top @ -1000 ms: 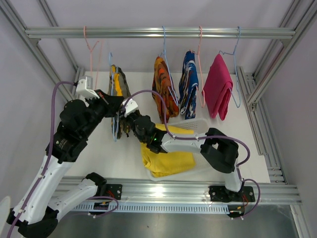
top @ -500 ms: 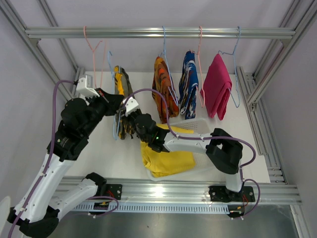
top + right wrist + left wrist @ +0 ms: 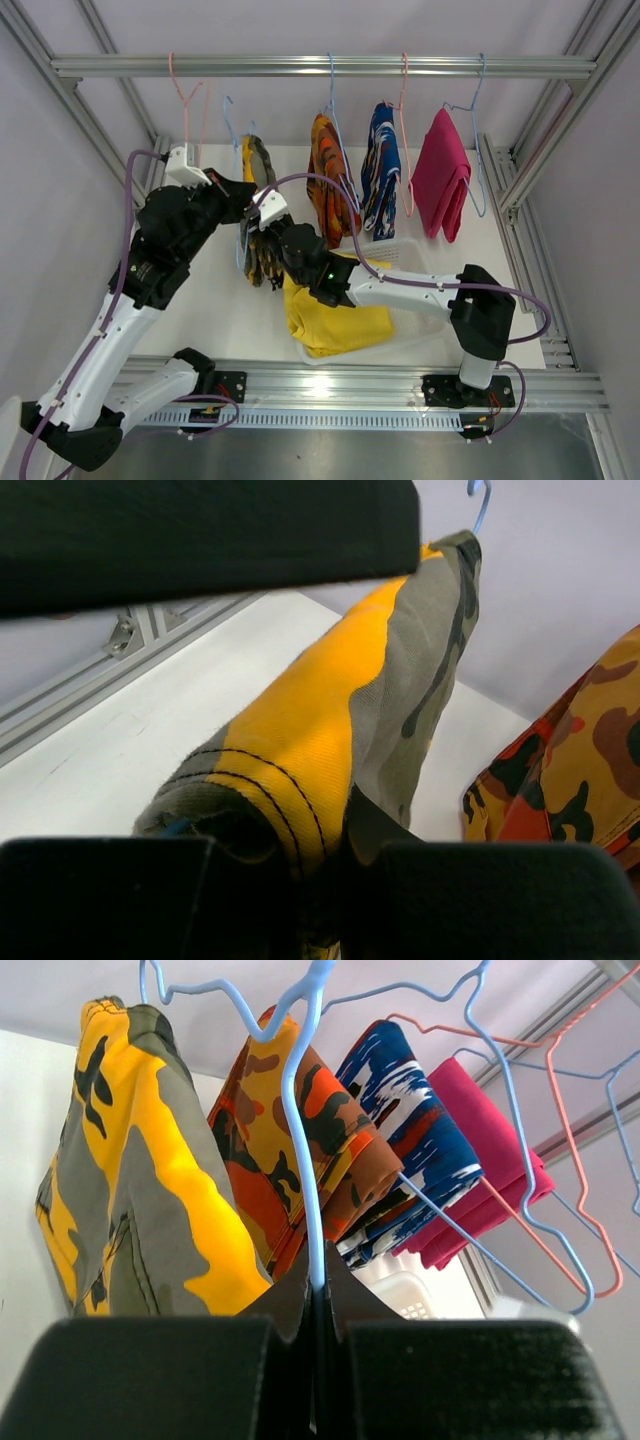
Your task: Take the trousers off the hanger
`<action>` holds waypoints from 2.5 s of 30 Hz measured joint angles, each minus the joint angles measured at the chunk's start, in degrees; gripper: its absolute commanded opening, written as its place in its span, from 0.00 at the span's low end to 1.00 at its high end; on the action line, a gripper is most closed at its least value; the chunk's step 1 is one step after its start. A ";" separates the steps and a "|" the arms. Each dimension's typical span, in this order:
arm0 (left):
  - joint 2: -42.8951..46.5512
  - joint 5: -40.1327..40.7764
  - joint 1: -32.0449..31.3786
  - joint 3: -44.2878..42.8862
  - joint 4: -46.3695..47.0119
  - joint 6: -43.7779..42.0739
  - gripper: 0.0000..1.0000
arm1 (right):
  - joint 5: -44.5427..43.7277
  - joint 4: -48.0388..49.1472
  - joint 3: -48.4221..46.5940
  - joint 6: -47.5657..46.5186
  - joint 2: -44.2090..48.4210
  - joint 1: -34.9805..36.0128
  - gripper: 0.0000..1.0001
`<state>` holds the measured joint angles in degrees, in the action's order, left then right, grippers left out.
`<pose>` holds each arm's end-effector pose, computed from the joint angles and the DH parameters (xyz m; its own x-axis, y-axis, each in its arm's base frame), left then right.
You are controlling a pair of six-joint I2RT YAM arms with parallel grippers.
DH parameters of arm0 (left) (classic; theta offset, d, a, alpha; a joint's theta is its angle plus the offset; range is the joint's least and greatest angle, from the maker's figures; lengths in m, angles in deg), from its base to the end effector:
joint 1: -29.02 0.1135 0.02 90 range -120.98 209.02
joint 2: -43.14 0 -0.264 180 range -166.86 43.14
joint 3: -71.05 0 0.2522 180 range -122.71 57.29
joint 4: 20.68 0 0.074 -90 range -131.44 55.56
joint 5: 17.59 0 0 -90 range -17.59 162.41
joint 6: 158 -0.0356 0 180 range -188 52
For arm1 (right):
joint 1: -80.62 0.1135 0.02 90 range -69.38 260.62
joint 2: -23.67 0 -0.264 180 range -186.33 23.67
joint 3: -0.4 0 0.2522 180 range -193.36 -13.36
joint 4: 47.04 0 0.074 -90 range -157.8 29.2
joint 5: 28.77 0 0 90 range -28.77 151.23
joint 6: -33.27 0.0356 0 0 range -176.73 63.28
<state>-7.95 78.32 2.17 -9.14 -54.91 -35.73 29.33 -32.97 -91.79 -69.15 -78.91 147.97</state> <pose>0.1654 -0.0796 0.4318 -0.2585 -0.4644 -0.8471 0.2599 0.8111 -0.5240 0.1828 0.3892 0.3324 0.1490 -0.1171 -0.9819 -0.5615 0.8073 -0.1815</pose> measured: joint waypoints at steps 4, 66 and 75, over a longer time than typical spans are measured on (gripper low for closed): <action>-0.90 0.00 0.00 0.00 0.04 -0.39 0.00 | -0.33 -0.83 0.00 0.07 0.50 0.50 0.00; -7.26 9.22 1.01 0.02 2.56 -6.95 0.00 | -3.37 -17.88 -18.84 -3.96 14.14 3.52 0.00; -7.67 10.54 1.01 -0.02 2.29 -8.26 0.00 | -3.54 -22.86 -23.76 -5.73 13.99 4.70 0.00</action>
<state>-15.63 88.86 3.17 -9.16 -52.61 -43.99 25.79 -55.83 -115.55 -74.88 -64.92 152.67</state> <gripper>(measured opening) 0.011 0.154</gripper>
